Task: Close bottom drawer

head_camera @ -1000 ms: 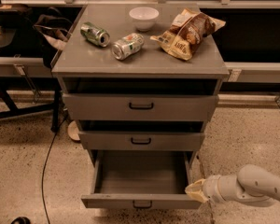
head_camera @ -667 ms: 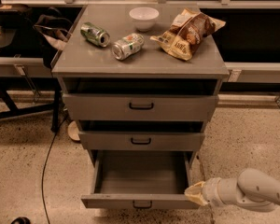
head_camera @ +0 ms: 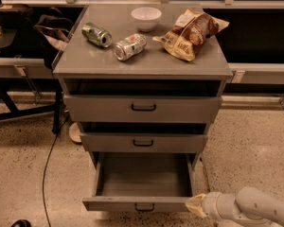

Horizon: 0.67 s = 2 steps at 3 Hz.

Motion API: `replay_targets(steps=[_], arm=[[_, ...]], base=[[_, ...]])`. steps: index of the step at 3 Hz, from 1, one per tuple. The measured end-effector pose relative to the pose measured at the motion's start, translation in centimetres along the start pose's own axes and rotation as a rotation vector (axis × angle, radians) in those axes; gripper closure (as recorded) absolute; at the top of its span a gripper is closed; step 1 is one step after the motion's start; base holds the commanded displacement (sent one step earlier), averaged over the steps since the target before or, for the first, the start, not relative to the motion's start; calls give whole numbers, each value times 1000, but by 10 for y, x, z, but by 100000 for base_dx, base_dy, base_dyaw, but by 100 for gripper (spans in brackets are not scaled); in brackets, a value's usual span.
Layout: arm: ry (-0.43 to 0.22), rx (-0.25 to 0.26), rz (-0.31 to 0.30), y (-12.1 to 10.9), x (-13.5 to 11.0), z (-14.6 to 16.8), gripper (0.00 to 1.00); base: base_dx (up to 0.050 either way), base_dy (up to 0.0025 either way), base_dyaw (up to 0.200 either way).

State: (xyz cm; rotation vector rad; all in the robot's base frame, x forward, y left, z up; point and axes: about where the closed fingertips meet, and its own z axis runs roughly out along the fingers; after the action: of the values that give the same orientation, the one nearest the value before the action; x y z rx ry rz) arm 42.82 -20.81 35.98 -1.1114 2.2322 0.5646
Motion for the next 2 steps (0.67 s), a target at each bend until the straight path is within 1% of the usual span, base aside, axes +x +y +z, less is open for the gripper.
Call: replay_targets(steps=[1, 2], arm=[[6, -18, 47, -7, 25, 29, 100], [9, -79, 102, -20, 53, 72, 100]], base=[[0, 0, 0], [0, 0, 0]])
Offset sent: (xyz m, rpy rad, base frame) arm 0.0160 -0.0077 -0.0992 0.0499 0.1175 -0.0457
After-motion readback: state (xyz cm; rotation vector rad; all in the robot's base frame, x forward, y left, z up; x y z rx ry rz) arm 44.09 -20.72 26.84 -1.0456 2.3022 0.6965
